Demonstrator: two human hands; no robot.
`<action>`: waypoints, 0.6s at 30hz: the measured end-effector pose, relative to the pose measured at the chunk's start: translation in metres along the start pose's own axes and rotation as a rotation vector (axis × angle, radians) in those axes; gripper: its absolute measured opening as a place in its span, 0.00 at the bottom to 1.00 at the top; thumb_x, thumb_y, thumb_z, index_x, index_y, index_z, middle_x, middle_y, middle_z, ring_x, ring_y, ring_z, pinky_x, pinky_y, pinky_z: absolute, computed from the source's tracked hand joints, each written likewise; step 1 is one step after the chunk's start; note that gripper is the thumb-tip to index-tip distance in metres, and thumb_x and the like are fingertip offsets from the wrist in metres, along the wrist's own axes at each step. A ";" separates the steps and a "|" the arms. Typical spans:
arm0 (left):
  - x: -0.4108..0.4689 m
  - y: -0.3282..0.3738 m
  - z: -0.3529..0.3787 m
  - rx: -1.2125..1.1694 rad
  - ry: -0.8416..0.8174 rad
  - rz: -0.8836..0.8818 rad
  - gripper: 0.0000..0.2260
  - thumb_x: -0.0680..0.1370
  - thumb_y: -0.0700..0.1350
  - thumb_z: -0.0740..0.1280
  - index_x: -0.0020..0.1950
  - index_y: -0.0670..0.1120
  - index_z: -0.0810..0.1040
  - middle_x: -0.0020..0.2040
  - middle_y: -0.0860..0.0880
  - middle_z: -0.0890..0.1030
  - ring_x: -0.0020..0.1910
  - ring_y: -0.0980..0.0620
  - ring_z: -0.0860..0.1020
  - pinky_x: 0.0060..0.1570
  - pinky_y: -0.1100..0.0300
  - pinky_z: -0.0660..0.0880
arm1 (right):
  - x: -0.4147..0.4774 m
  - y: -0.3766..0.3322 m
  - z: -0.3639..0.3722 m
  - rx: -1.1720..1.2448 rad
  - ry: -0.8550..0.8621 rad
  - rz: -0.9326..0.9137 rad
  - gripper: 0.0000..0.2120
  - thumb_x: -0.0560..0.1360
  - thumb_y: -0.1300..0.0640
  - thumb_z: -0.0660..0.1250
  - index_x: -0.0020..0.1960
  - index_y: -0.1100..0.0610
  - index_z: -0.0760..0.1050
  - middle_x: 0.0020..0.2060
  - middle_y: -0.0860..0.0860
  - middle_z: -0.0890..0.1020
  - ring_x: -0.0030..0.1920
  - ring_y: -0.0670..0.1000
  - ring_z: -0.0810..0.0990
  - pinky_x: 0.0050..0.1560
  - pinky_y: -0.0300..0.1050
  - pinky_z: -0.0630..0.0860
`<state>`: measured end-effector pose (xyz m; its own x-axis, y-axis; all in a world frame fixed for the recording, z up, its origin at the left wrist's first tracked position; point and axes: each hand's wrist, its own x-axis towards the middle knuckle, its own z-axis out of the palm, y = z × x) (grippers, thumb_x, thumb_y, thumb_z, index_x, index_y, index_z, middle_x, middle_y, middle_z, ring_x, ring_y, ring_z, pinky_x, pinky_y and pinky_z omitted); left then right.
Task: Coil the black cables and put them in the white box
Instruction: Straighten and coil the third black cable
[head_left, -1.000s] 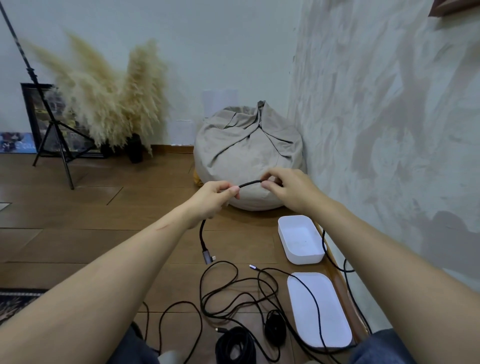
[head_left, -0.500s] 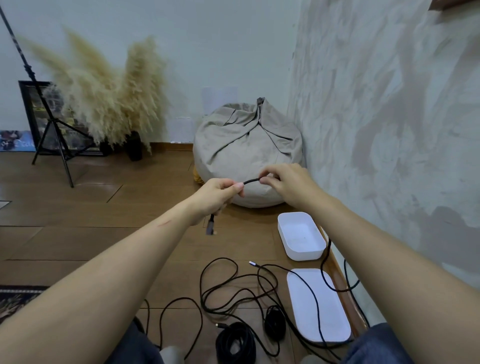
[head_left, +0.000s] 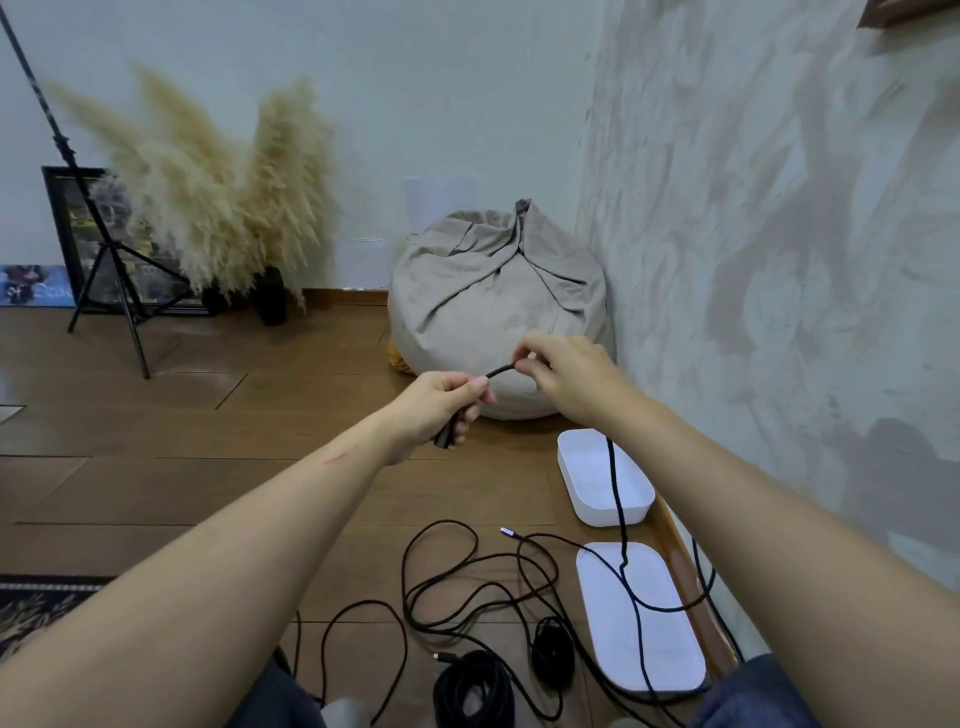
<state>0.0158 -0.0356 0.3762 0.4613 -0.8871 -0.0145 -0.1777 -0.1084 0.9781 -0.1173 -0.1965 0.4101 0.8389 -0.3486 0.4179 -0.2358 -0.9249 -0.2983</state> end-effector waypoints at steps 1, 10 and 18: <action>0.000 0.000 0.001 -0.013 -0.003 0.000 0.14 0.85 0.50 0.62 0.54 0.41 0.80 0.34 0.51 0.72 0.30 0.54 0.69 0.33 0.60 0.71 | -0.001 -0.001 0.001 0.012 -0.030 -0.004 0.08 0.82 0.50 0.63 0.56 0.50 0.79 0.45 0.46 0.81 0.49 0.51 0.77 0.44 0.45 0.63; 0.002 -0.003 0.004 -0.168 -0.004 -0.052 0.12 0.85 0.43 0.64 0.61 0.35 0.80 0.46 0.43 0.84 0.43 0.50 0.83 0.46 0.57 0.83 | -0.001 -0.003 -0.003 0.026 0.046 -0.005 0.07 0.80 0.50 0.65 0.52 0.49 0.81 0.44 0.45 0.83 0.46 0.48 0.76 0.42 0.45 0.63; 0.001 -0.004 0.009 -0.141 -0.004 -0.086 0.13 0.85 0.46 0.64 0.64 0.40 0.80 0.53 0.40 0.85 0.48 0.48 0.85 0.51 0.53 0.83 | 0.000 0.003 0.002 0.010 0.014 0.063 0.05 0.80 0.51 0.65 0.48 0.50 0.78 0.41 0.45 0.80 0.45 0.50 0.77 0.40 0.46 0.64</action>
<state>0.0093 -0.0404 0.3699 0.4661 -0.8791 -0.0997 -0.0141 -0.1201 0.9927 -0.1174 -0.1987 0.4078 0.8156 -0.4086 0.4097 -0.2832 -0.8994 -0.3330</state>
